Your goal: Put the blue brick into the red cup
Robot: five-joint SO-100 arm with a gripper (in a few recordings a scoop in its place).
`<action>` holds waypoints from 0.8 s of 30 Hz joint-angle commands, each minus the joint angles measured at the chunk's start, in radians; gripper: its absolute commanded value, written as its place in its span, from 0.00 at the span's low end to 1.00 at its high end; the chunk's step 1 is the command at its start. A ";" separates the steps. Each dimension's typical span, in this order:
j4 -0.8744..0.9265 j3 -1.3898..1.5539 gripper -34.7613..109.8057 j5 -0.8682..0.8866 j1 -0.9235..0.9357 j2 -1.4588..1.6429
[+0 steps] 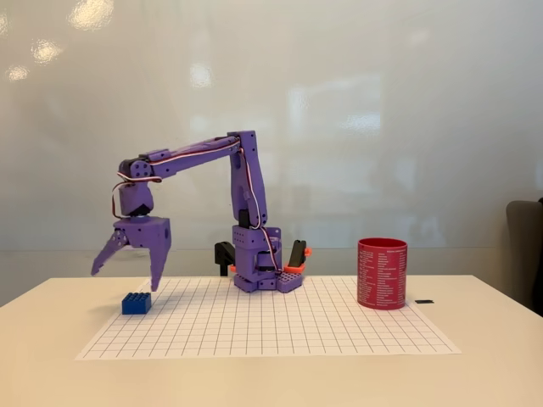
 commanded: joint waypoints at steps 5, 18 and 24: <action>-0.074 0.089 0.60 -0.018 -0.006 0.008; -0.212 0.155 0.33 -0.075 0.014 -0.087; -0.219 0.155 0.24 -0.092 0.021 -0.089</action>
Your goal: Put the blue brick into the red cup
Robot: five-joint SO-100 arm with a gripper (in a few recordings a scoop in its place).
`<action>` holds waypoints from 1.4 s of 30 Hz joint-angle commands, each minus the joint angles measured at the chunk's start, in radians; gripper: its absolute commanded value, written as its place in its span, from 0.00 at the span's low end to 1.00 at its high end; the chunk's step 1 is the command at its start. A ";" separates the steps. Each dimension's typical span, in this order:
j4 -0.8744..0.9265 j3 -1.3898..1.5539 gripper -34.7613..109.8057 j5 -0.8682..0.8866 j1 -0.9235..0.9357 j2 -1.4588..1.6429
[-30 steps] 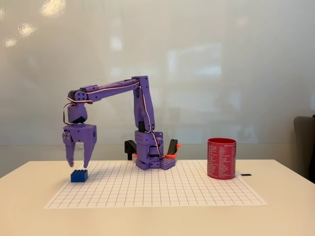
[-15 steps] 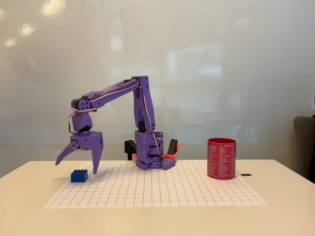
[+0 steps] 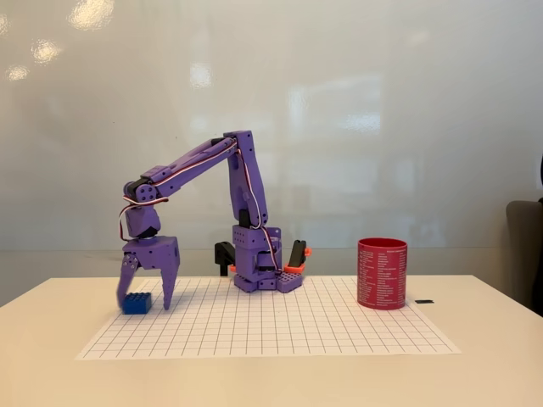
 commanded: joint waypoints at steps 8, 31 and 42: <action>-0.002 0.011 0.24 -0.011 0.021 0.008; 0.189 -0.367 0.24 -0.049 -0.054 0.609; 0.219 -0.365 0.24 -0.112 -0.670 0.925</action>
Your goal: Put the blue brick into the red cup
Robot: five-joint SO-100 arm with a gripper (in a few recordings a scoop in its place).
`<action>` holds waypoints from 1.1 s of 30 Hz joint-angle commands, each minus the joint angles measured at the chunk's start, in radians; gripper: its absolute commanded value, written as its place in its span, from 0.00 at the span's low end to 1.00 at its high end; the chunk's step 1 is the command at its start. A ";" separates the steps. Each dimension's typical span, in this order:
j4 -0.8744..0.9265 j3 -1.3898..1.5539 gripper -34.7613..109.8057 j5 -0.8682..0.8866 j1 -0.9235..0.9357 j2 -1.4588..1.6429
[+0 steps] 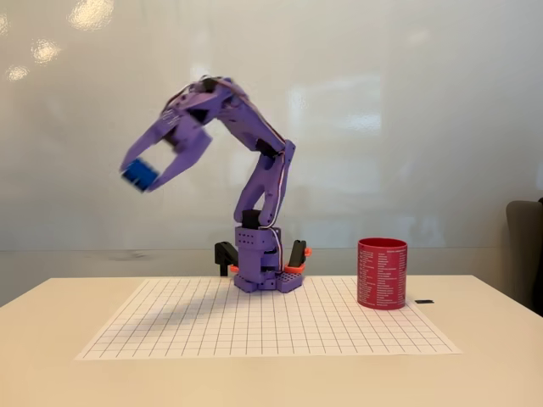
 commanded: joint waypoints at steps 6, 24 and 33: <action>0.114 -0.058 0.24 -0.005 -0.607 0.238; 0.006 0.339 0.24 0.035 -1.611 0.268; -0.006 0.419 0.24 0.049 -1.789 0.129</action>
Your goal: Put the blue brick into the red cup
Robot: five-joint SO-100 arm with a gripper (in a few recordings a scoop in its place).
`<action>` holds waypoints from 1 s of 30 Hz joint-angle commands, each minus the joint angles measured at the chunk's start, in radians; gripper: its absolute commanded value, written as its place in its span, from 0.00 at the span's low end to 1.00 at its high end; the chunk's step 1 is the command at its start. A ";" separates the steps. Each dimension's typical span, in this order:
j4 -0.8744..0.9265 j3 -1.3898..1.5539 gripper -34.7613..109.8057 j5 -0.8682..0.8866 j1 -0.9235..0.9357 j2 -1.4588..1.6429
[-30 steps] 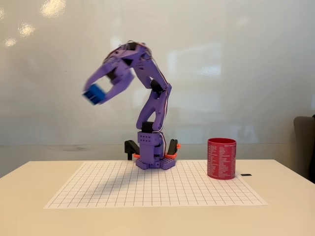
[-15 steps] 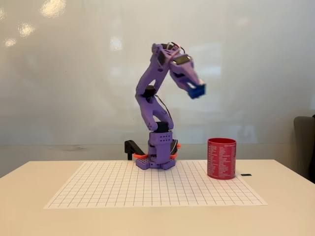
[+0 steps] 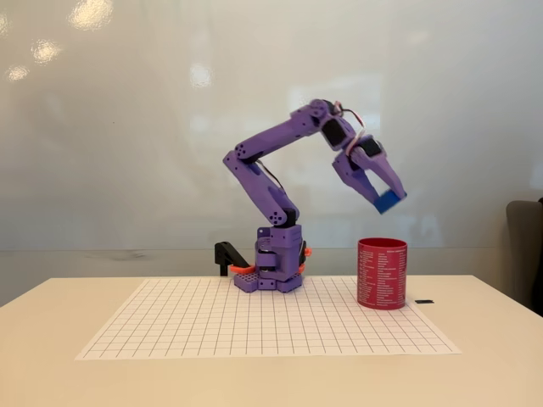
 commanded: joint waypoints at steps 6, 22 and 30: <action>-0.018 0.003 0.24 0.018 -0.130 -0.040; -0.003 -0.026 0.54 0.032 -0.061 -0.074; 0.009 -0.037 0.57 0.031 -0.058 -0.055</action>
